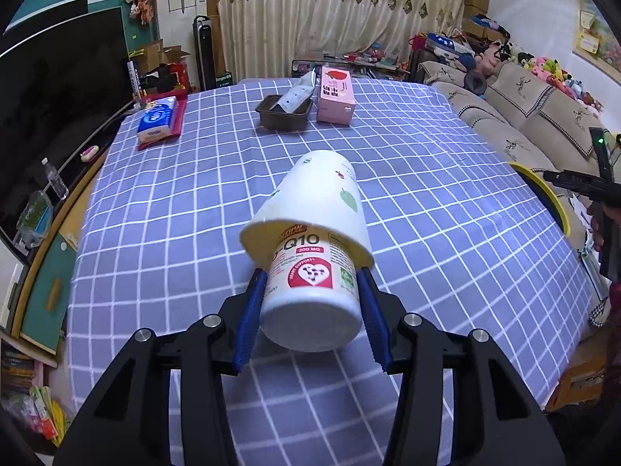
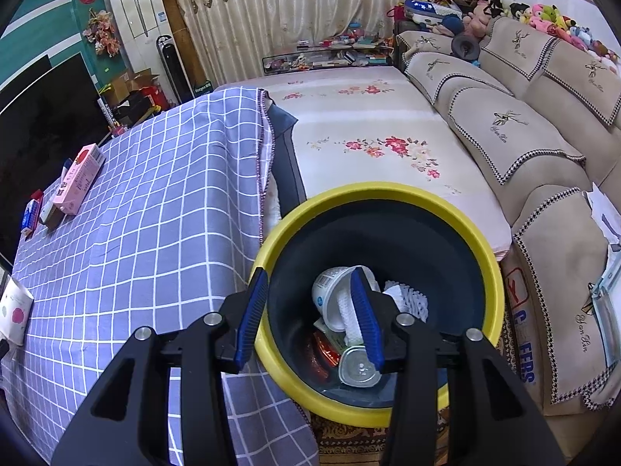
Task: Collect trash
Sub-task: 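Lift the paper cup, carry it into the bin, open the left gripper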
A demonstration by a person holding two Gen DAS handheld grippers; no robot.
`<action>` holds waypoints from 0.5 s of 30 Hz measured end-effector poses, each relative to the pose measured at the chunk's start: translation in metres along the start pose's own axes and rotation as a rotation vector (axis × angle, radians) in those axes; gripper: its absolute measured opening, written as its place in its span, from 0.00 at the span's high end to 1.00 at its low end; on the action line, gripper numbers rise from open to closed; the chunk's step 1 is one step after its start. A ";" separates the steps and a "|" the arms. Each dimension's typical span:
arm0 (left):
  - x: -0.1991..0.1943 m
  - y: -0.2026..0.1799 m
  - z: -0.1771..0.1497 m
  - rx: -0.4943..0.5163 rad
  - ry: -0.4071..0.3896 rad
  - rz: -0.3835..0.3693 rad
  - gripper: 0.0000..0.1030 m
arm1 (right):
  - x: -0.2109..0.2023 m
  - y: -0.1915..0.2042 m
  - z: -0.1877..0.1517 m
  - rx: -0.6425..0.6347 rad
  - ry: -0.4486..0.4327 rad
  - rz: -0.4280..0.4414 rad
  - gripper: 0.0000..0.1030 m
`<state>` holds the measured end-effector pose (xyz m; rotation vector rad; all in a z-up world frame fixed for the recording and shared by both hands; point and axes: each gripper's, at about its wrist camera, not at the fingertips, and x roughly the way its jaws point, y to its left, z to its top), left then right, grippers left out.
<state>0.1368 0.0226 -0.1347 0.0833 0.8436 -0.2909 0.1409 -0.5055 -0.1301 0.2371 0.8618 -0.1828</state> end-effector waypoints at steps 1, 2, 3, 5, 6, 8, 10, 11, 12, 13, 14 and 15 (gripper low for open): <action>-0.006 0.000 -0.002 -0.004 -0.004 0.001 0.54 | 0.000 0.001 0.000 -0.002 0.000 0.006 0.59; -0.010 -0.001 -0.005 -0.005 -0.007 0.003 0.54 | 0.000 0.003 -0.001 -0.004 -0.001 0.011 0.59; -0.016 -0.001 -0.007 -0.007 -0.011 0.005 0.54 | 0.000 0.004 -0.001 -0.007 -0.001 0.015 0.59; -0.027 -0.003 -0.011 -0.007 -0.023 0.011 0.54 | -0.001 0.006 -0.001 -0.009 -0.004 0.023 0.59; -0.032 -0.004 -0.012 -0.006 -0.028 0.014 0.54 | -0.001 0.007 -0.002 -0.010 -0.005 0.026 0.59; -0.042 -0.007 -0.014 -0.003 -0.044 0.014 0.54 | -0.003 0.007 -0.003 -0.010 -0.009 0.032 0.59; -0.050 -0.011 -0.014 0.001 -0.059 0.008 0.54 | -0.005 0.006 -0.004 -0.007 -0.012 0.039 0.59; -0.052 -0.014 -0.014 0.004 -0.062 0.008 0.54 | -0.005 0.005 -0.005 -0.005 -0.013 0.040 0.59; -0.054 -0.017 -0.013 0.010 -0.066 0.007 0.54 | -0.006 0.004 -0.006 -0.002 -0.014 0.041 0.59; -0.056 -0.019 -0.012 0.014 -0.068 0.004 0.54 | -0.006 0.003 -0.007 0.000 -0.014 0.043 0.59; -0.058 -0.024 -0.011 0.024 -0.072 -0.001 0.54 | -0.007 0.002 -0.008 0.001 -0.015 0.044 0.59; -0.059 -0.027 -0.009 0.033 -0.075 -0.006 0.54 | -0.008 0.001 -0.008 0.003 -0.015 0.044 0.59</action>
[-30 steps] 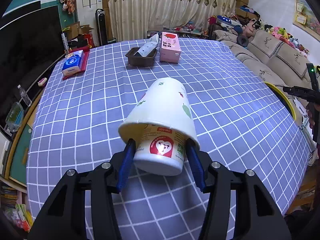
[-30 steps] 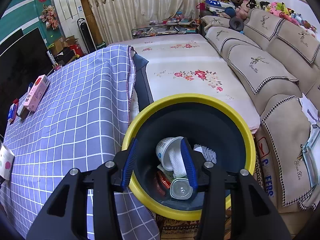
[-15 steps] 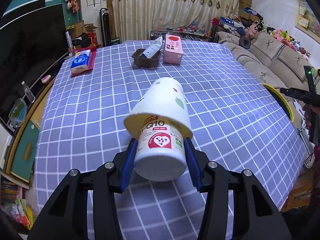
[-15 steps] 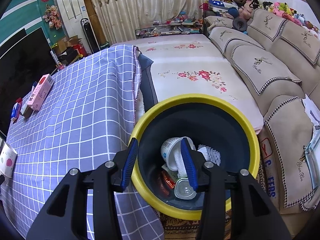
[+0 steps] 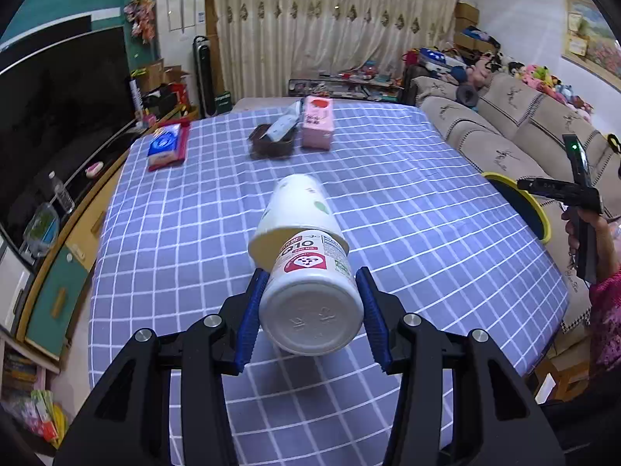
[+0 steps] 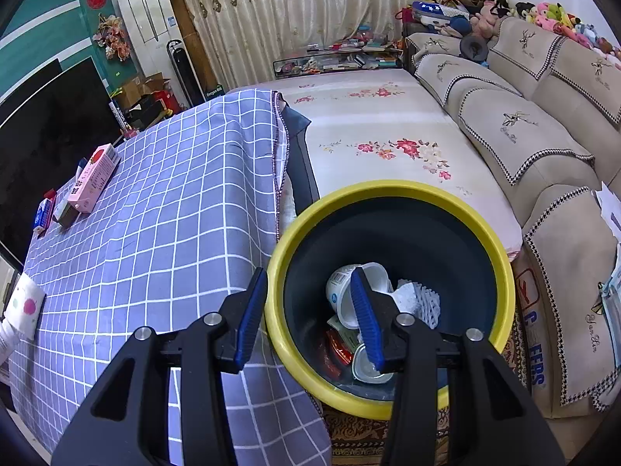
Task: Collect trash
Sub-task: 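Lift the paper cup, carry it into the bin, open the left gripper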
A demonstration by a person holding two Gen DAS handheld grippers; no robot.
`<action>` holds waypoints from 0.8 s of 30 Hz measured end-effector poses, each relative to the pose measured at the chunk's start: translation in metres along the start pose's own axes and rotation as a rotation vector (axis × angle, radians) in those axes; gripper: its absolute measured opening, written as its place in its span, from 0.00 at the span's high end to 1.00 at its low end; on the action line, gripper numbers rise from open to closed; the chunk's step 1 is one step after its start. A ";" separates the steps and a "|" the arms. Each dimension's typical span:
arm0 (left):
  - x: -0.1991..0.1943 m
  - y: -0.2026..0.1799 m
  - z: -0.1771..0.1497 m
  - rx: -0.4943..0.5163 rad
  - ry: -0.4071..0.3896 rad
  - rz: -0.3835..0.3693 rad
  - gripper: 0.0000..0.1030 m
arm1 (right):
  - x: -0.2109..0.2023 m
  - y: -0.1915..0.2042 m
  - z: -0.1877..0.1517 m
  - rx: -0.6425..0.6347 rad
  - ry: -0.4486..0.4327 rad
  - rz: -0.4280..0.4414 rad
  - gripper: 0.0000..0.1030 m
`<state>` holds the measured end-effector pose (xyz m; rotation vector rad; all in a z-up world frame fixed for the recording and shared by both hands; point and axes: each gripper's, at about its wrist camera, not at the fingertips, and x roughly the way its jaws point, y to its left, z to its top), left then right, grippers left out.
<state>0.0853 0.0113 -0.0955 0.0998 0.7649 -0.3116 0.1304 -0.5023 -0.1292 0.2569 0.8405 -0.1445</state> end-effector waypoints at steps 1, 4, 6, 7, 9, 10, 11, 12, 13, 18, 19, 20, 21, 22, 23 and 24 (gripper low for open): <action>-0.001 -0.004 0.003 0.011 -0.003 -0.008 0.54 | -0.001 -0.002 -0.001 0.003 -0.001 0.001 0.59; -0.002 -0.018 0.010 0.042 -0.003 -0.025 0.54 | -0.005 -0.008 -0.004 0.014 -0.007 0.004 0.59; -0.001 -0.028 0.015 0.056 0.000 -0.038 0.54 | -0.007 -0.013 -0.006 0.024 -0.011 0.006 0.59; -0.001 -0.034 0.019 0.067 -0.001 -0.051 0.54 | -0.008 -0.015 -0.007 0.028 -0.011 0.006 0.59; 0.001 -0.044 0.024 0.087 -0.003 -0.070 0.54 | -0.009 -0.019 -0.009 0.037 -0.013 0.008 0.59; 0.003 -0.052 0.026 0.101 0.000 -0.079 0.54 | -0.010 -0.022 -0.010 0.039 -0.012 0.010 0.59; 0.006 -0.057 0.030 0.110 0.004 -0.089 0.54 | -0.011 -0.024 -0.011 0.043 -0.013 0.012 0.59; 0.011 -0.059 0.032 0.118 0.009 -0.098 0.54 | -0.012 -0.026 -0.012 0.048 -0.016 0.014 0.58; 0.012 -0.066 0.034 0.131 0.014 -0.113 0.54 | -0.013 -0.028 -0.013 0.053 -0.018 0.015 0.59; 0.019 -0.092 0.046 0.166 0.008 -0.171 0.54 | -0.022 -0.042 -0.016 0.078 -0.036 0.013 0.59; 0.022 -0.099 0.049 0.175 0.003 -0.183 0.54 | -0.025 -0.045 -0.016 0.084 -0.044 0.013 0.59; 0.025 -0.107 0.053 0.186 0.000 -0.199 0.54 | -0.028 -0.048 -0.016 0.090 -0.052 0.013 0.59; 0.028 -0.115 0.056 0.195 0.000 -0.212 0.54 | -0.032 -0.051 -0.016 0.096 -0.061 0.012 0.59; 0.035 -0.127 0.060 0.213 -0.001 -0.234 0.54 | -0.037 -0.055 -0.017 0.101 -0.071 0.010 0.59; 0.041 -0.138 0.065 0.230 0.000 -0.250 0.54 | -0.041 -0.058 -0.017 0.104 -0.078 0.008 0.59; 0.047 -0.151 0.068 0.247 0.000 -0.262 0.54 | -0.046 -0.061 -0.018 0.108 -0.086 0.005 0.59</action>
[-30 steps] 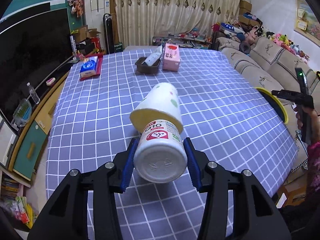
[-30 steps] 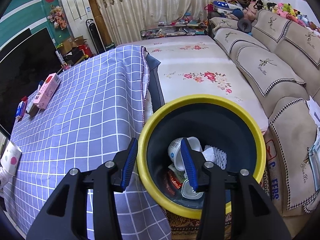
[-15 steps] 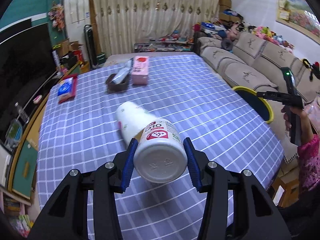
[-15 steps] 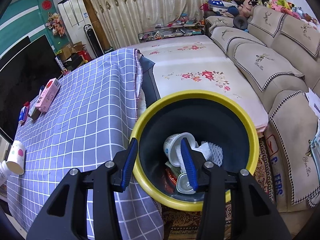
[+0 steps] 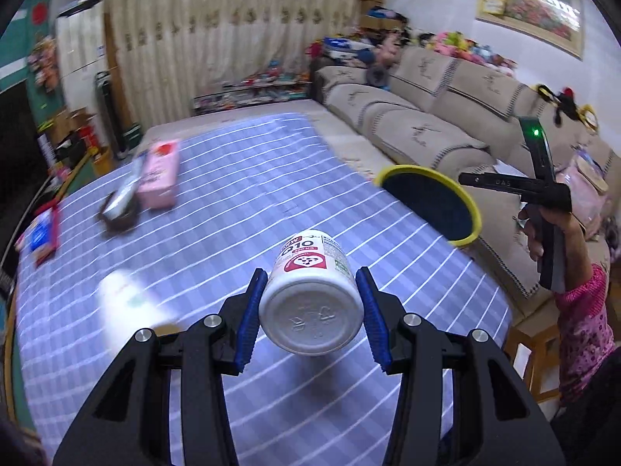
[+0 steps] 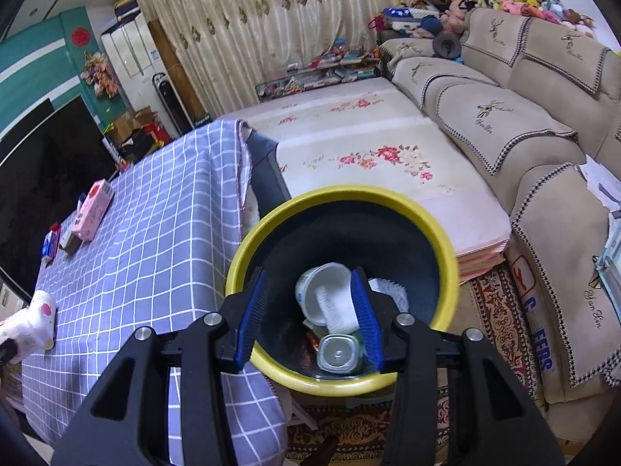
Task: Collect trash
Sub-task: 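Lift the paper cup, carry it into the bin, open the left gripper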
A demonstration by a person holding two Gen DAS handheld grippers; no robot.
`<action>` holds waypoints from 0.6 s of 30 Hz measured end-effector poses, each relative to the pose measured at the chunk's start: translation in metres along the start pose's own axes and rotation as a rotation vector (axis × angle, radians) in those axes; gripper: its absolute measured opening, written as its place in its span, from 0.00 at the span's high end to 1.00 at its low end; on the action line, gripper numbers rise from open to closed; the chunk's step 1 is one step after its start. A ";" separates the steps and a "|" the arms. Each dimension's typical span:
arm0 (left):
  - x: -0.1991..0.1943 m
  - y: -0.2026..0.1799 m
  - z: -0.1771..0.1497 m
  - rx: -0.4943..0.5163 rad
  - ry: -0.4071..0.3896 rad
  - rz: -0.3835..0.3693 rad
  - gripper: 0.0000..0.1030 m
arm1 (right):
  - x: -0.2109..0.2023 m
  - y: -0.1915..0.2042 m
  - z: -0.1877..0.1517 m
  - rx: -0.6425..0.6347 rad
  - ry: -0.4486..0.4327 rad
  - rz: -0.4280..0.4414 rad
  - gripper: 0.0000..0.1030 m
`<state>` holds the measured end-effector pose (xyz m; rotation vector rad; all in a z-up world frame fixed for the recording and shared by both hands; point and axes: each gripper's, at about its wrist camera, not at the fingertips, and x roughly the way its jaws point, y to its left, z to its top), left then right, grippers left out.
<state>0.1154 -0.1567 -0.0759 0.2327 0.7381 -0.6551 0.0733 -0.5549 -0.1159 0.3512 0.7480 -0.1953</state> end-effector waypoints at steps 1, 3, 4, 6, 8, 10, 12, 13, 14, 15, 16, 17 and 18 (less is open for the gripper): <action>0.009 -0.008 0.006 0.015 0.003 -0.010 0.54 | -0.006 -0.005 0.000 0.003 -0.011 -0.007 0.59; 0.037 -0.031 0.023 0.056 0.011 -0.035 0.54 | -0.016 -0.013 -0.001 0.008 -0.027 -0.022 0.59; 0.048 -0.041 0.030 0.073 0.016 -0.052 0.54 | -0.022 -0.020 -0.001 0.013 -0.036 -0.036 0.58; 0.069 -0.059 0.043 0.105 0.022 -0.077 0.54 | -0.030 -0.031 -0.002 0.026 -0.049 -0.057 0.58; 0.092 -0.084 0.061 0.145 0.019 -0.104 0.54 | -0.037 -0.045 -0.003 0.045 -0.057 -0.077 0.57; 0.113 -0.107 0.076 0.182 0.021 -0.123 0.54 | -0.042 -0.059 -0.004 0.069 -0.063 -0.099 0.57; 0.131 -0.127 0.088 0.214 0.027 -0.141 0.54 | -0.044 -0.071 -0.004 0.087 -0.064 -0.115 0.57; 0.139 -0.134 0.092 0.226 0.033 -0.146 0.54 | -0.044 -0.076 -0.005 0.096 -0.062 -0.122 0.57; 0.149 -0.144 0.098 0.241 0.041 -0.153 0.54 | -0.045 -0.082 -0.005 0.105 -0.059 -0.130 0.57; 0.161 -0.153 0.102 0.253 0.052 -0.162 0.54 | -0.044 -0.087 -0.006 0.112 -0.056 -0.136 0.57; 0.172 -0.161 0.107 0.262 0.067 -0.174 0.54 | -0.044 -0.090 -0.006 0.117 -0.054 -0.141 0.57; 0.182 -0.168 0.110 0.268 0.082 -0.180 0.54 | -0.044 -0.095 -0.006 0.123 -0.052 -0.146 0.57; 0.191 -0.174 0.112 0.271 0.094 -0.183 0.54 | -0.044 -0.097 -0.007 0.127 -0.051 -0.150 0.57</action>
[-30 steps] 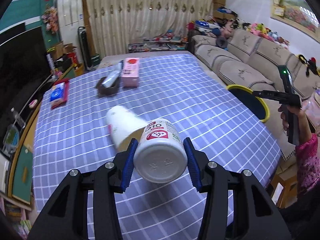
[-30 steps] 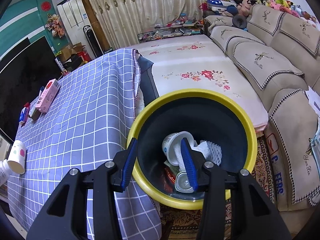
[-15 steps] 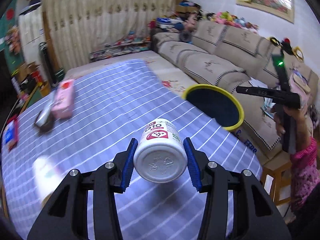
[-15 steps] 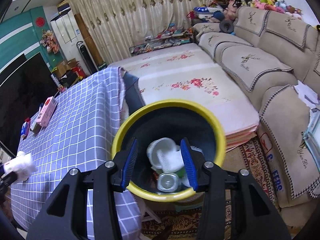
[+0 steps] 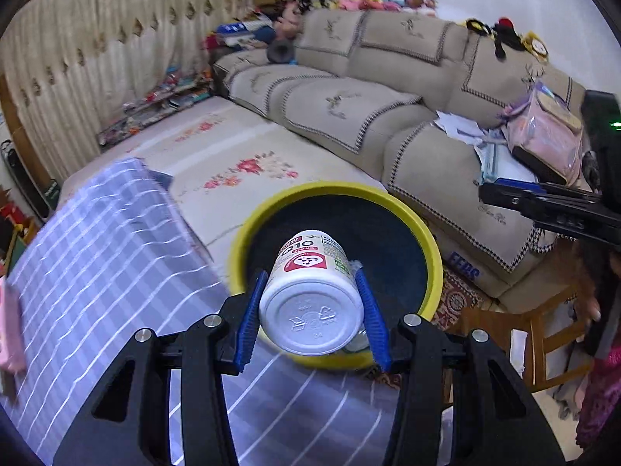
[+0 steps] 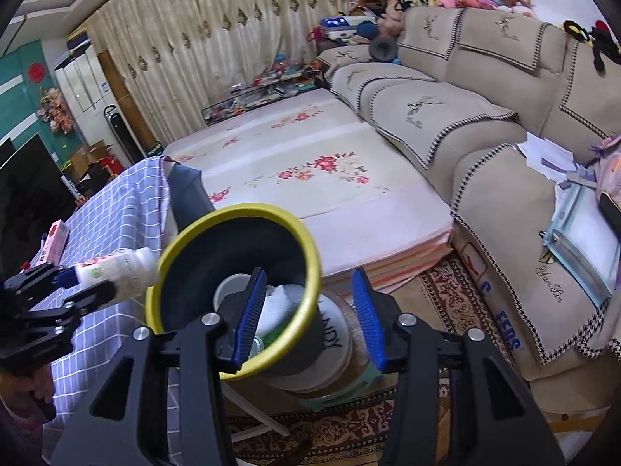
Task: Collect trash
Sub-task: 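Lift the paper cup, carry it into the bin, open the left gripper, then move the right gripper toward the white paper cup with pink dot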
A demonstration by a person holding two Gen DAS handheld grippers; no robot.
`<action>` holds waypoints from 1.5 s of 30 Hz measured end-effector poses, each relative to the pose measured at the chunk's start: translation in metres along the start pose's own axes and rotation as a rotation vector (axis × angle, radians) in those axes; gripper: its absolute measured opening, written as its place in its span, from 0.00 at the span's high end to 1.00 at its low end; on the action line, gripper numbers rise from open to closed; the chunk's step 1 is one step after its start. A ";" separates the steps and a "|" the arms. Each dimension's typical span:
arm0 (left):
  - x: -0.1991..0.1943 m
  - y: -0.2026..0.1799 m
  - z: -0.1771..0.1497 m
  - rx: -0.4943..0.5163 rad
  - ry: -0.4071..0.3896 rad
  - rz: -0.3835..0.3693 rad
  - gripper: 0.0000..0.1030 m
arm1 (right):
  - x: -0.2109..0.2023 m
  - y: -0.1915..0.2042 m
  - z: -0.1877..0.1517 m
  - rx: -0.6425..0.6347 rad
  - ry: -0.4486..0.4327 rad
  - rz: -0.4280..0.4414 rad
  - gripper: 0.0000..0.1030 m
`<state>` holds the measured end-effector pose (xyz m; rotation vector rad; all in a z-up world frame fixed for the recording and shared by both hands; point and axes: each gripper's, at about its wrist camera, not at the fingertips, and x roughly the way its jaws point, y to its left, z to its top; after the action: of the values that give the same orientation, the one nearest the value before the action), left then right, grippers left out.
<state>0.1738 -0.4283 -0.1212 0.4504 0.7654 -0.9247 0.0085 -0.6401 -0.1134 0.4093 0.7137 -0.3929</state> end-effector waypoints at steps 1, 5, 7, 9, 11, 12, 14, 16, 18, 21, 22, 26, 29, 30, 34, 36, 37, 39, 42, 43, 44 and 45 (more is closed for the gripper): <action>0.008 -0.003 0.002 0.001 0.009 -0.004 0.54 | 0.001 -0.003 0.000 0.004 0.003 -0.004 0.57; 0.045 -0.005 0.014 -0.007 0.063 -0.016 0.54 | 0.003 -0.009 -0.002 0.014 0.011 -0.014 0.53; 0.057 -0.003 0.014 -0.023 0.084 -0.026 0.49 | 0.005 -0.010 -0.003 0.018 0.012 -0.013 0.53; 0.062 0.005 0.016 -0.064 0.085 -0.041 0.43 | 0.005 -0.010 -0.004 0.023 0.013 -0.011 0.52; 0.058 0.012 0.016 -0.097 0.066 -0.041 0.42 | 0.006 -0.010 -0.004 0.025 0.016 -0.010 0.52; 0.053 0.014 0.015 -0.107 0.052 -0.038 0.40 | 0.007 -0.010 -0.004 0.025 0.018 -0.008 0.52; 0.034 0.020 0.012 -0.128 0.012 -0.022 0.36 | 0.007 -0.007 -0.006 0.020 0.022 0.000 0.52; 0.004 0.029 0.003 -0.164 -0.036 -0.006 0.33 | 0.008 -0.003 -0.008 0.013 0.026 0.009 0.52; -0.030 0.037 -0.009 -0.205 -0.091 0.003 0.31 | 0.010 0.007 -0.012 -0.003 0.036 0.022 0.52; -0.085 0.053 -0.036 -0.258 -0.169 0.043 0.26 | 0.014 0.029 -0.016 -0.034 0.053 0.055 0.52; -0.099 0.057 -0.045 -0.271 -0.183 0.059 0.25 | 0.016 0.038 -0.018 -0.044 0.061 0.073 0.52; -0.167 0.081 -0.092 -0.326 -0.238 0.197 0.24 | 0.019 0.086 -0.027 -0.117 0.086 0.154 0.49; -0.210 0.099 -0.129 -0.380 -0.255 0.292 0.21 | 0.022 0.137 -0.037 -0.201 0.113 0.226 0.48; -0.225 0.105 -0.142 -0.401 -0.259 0.324 0.21 | 0.023 0.152 -0.040 -0.224 0.121 0.247 0.48; -0.275 0.132 -0.196 -0.501 -0.276 0.427 0.19 | 0.025 0.232 -0.058 -0.354 0.157 0.349 0.48; -0.301 0.148 -0.227 -0.567 -0.286 0.480 0.18 | 0.022 0.270 -0.069 -0.425 0.174 0.396 0.48; -0.309 0.154 -0.239 -0.589 -0.289 0.497 0.18 | 0.020 0.292 -0.077 -0.468 0.183 0.422 0.48; -0.324 0.165 -0.264 -0.635 -0.294 0.540 0.18 | 0.015 0.329 -0.091 -0.543 0.197 0.469 0.48; -0.339 0.177 -0.298 -0.689 -0.292 0.587 0.17 | 0.011 0.381 -0.111 -0.638 0.226 0.543 0.48; -0.342 0.181 -0.308 -0.709 -0.292 0.583 0.17 | 0.009 0.395 -0.118 -0.668 0.234 0.560 0.48; -0.343 0.185 -0.313 -0.721 -0.291 0.578 0.17 | 0.008 0.414 -0.129 -0.710 0.239 0.583 0.48; -0.344 0.188 -0.321 -0.737 -0.288 0.573 0.17 | 0.006 0.425 -0.135 -0.733 0.244 0.593 0.48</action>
<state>0.0782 0.0664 -0.0670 -0.1213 0.6091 -0.1280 0.1421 -0.2144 -0.1150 -0.0443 0.8767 0.4858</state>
